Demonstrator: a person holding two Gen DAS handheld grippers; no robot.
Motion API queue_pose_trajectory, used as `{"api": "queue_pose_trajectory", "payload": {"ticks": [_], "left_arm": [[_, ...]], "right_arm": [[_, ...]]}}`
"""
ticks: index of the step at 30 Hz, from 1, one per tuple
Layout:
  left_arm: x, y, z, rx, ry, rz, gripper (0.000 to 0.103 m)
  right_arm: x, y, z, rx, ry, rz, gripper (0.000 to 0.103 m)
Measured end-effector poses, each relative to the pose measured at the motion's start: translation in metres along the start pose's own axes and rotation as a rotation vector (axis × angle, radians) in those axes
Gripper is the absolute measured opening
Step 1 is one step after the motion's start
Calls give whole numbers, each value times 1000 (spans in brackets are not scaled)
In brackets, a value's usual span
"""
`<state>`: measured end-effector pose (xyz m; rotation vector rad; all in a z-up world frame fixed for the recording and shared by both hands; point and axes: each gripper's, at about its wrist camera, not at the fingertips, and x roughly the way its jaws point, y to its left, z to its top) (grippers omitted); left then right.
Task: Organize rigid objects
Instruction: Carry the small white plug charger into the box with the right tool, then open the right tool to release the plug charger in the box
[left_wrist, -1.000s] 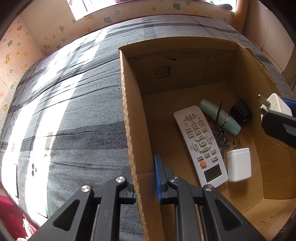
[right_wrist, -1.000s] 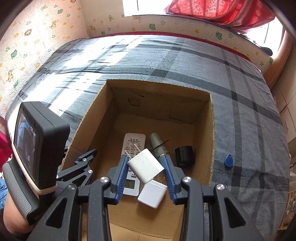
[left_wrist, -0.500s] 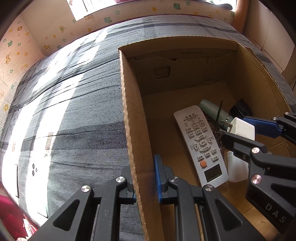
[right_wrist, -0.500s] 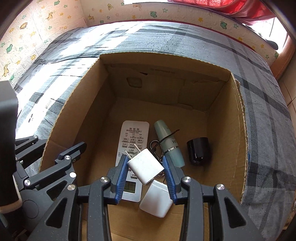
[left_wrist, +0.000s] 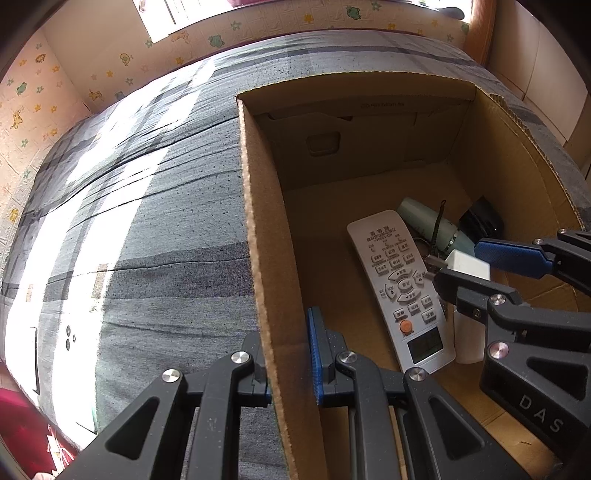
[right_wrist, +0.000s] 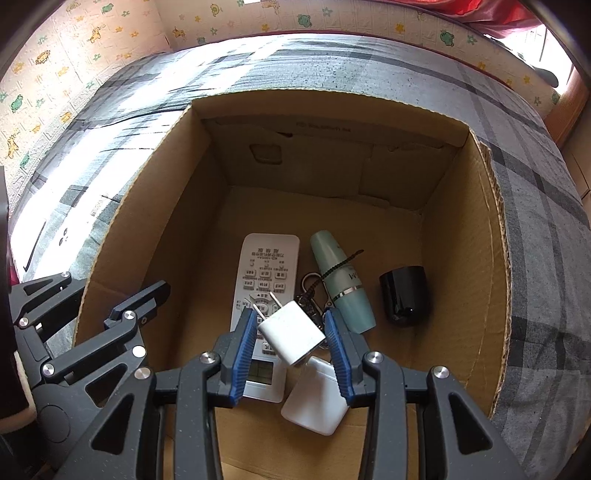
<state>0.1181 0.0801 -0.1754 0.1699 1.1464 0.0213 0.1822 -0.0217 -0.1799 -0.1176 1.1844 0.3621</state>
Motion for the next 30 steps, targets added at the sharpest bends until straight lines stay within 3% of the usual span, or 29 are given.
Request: {"api": "queue_pose_trajectory", "payload": {"ticks": [12,30], "left_arm": [[-1,-1,-1,3,-2,6,16],[0,1,0,-9,7,4,16]], "right_arm": [[-8,3,-3,-12,-39,-18,42],[-56,-9,-7,14,-117,-35,48]]}}
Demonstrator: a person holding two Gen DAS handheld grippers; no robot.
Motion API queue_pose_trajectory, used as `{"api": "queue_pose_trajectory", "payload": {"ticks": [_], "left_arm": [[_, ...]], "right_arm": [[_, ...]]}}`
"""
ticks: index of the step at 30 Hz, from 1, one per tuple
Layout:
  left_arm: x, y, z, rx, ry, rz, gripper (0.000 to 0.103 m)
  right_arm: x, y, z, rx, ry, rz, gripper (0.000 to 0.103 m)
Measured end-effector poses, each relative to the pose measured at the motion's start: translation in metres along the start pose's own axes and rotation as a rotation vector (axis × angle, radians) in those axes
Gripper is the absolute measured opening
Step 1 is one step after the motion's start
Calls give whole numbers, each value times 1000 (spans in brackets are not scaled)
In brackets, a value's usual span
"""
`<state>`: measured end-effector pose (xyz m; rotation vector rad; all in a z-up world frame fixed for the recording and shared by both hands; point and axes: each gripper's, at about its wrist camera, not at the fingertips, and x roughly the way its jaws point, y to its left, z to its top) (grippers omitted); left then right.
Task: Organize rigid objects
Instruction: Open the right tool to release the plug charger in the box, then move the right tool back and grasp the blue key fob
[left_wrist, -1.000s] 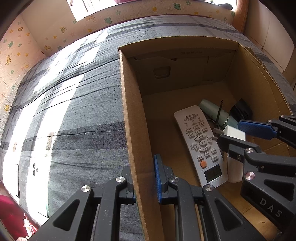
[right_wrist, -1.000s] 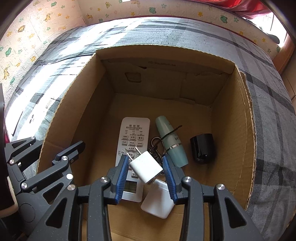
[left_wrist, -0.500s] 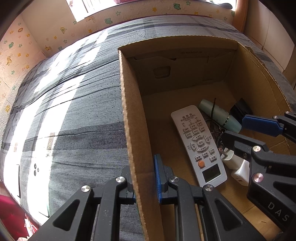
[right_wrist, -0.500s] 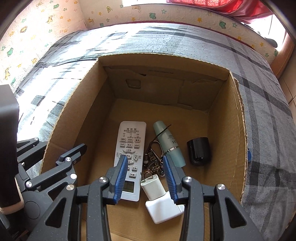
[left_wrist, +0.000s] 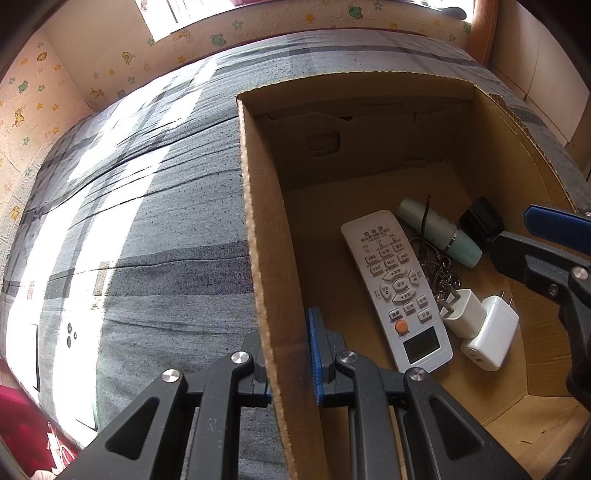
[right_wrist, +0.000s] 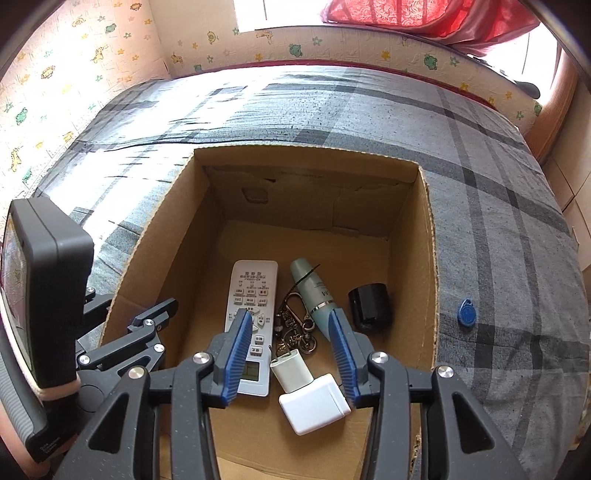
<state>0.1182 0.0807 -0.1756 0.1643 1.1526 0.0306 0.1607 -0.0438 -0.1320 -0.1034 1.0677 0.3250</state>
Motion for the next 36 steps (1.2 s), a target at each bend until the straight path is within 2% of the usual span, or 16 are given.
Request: {"api": "queue_pose_trajectory", "payload": {"ticks": [8,11,13,16,20,25,28,36], "left_arm": [[1,0,2,2,2,4,16],[0,0,2,5,1,7,16],[0,0,2,5,2,6,16],[1,-1,2,9,2,9,16],[1,-2,1,7,1,8,16],[1,-2,1,10,2,10,16],[1,-2,1,12,2,11,16],[2,-1,2,14,4,9,16]], "right_arm": [[-23,-5,5,-5,-55,-29,57],[-28,-10,7,1,-68,-41,64],[-33,-14,8,10,-80,-46,73],[-41,-22,10,23,-98,-51,79],[-48,-35,12,41,-112,-74,83],[-56,-55,15,67,-132,-108,96],[-59,-69,15,88,-143,-127,100],[-52,-110,8,119,-129,-200,101]]}}
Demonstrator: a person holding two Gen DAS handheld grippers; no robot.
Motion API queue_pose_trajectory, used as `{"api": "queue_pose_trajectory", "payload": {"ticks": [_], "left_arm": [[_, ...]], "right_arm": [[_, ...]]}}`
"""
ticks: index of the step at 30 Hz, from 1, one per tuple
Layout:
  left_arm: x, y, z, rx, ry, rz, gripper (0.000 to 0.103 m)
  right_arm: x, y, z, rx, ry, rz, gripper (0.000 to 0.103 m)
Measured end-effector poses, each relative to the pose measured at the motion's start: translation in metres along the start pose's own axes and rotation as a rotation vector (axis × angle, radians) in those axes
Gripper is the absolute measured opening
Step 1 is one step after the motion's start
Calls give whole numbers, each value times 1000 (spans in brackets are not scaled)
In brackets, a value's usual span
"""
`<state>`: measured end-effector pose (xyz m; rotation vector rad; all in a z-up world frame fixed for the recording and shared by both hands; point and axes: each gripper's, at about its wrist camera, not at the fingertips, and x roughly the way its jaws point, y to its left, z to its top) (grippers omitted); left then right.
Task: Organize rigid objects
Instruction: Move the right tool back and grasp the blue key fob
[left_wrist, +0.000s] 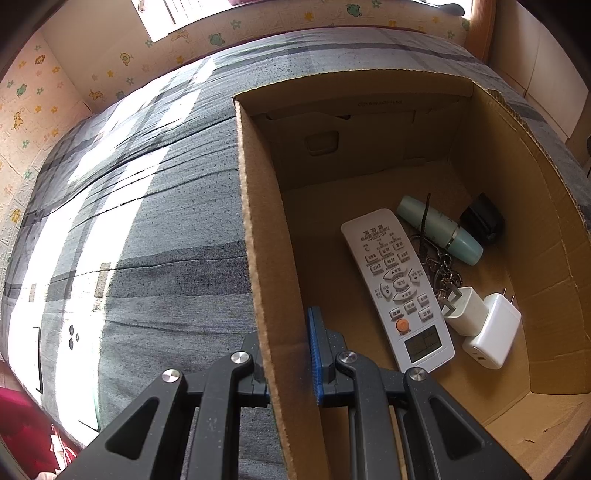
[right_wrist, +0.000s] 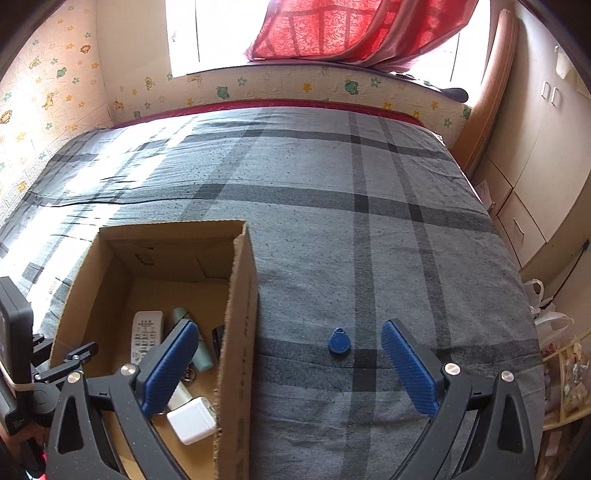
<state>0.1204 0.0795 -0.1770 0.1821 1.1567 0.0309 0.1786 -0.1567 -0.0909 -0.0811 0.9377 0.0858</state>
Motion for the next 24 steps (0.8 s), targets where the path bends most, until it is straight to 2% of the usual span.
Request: {"api": "queue_pose_trajectory", "payload": {"ticks": [10,24], "left_arm": [[1,-3,-1,3,0,4,16],[3,-3,-1,10,-1,8,16]], "right_arm": [[38,-57,-19,98,65,-55,101],[103,-71,-50,85,138,-73,101]]}}
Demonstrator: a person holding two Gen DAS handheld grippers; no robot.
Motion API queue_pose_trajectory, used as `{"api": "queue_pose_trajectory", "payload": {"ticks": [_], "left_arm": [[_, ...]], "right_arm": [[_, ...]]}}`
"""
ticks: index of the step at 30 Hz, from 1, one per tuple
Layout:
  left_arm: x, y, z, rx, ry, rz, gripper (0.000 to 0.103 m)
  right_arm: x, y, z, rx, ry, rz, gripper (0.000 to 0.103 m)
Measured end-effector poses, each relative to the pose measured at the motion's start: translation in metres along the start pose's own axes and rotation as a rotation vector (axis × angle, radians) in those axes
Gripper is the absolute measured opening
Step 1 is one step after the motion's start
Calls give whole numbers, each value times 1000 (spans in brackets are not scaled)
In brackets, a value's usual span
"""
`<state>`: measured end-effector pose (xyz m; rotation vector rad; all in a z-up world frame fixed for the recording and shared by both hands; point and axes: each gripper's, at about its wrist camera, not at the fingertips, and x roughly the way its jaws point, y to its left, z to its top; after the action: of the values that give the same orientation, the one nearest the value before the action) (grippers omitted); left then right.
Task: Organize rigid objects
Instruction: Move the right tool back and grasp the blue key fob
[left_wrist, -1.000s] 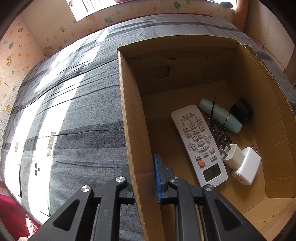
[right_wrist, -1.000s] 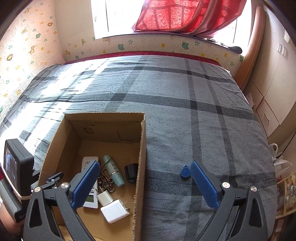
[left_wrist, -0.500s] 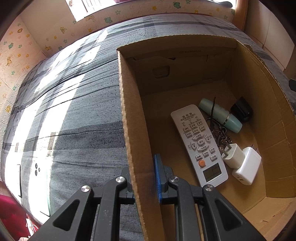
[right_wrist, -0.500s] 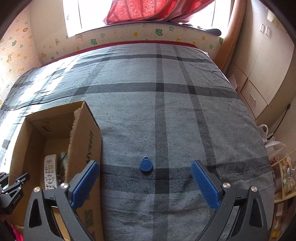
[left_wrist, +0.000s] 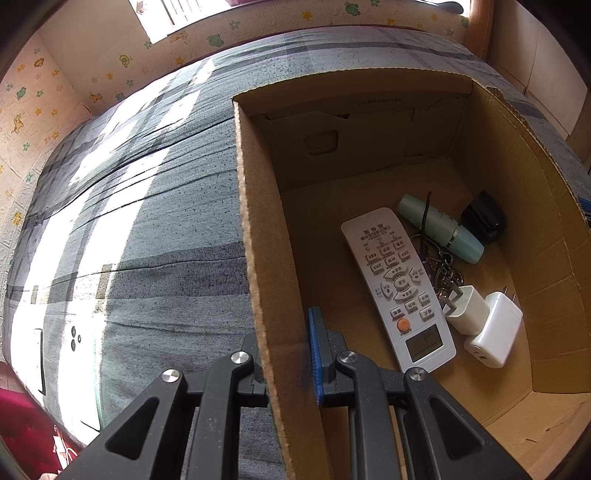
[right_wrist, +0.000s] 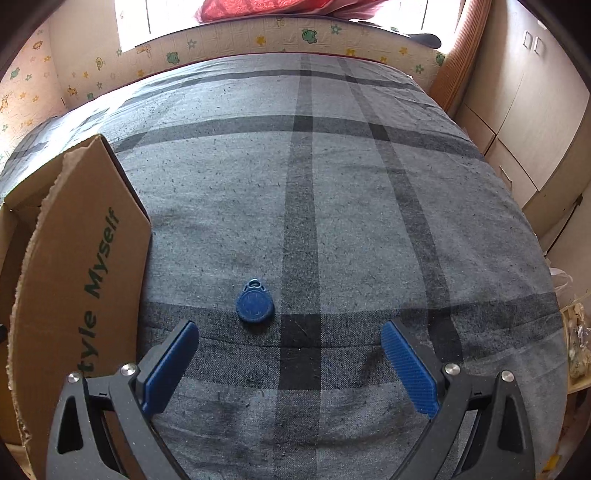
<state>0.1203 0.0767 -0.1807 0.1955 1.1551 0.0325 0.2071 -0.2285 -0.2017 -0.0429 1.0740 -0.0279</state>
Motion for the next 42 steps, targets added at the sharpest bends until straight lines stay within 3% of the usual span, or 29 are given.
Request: {"api": "queue_pose_trajectory", "payload": {"ticks": [17,20,22,25,42], "left_arm": [[3,-2,0,8,3,3,16],[4,-1,1,6,6,1,16],[4,-1,1,4,4,0,16],[4,-3,1,11,6,9,16],[2,-4,0,13,1,14,16]], "right_arm": [[49,9,6,15,10,-9,100],[46,10,5,9,-4,-3,79],[43,11,5,7,-3,3,53],[40,13,3,-16,29,-23,29],[0,13,-10,-7,12,-4,28]]}}
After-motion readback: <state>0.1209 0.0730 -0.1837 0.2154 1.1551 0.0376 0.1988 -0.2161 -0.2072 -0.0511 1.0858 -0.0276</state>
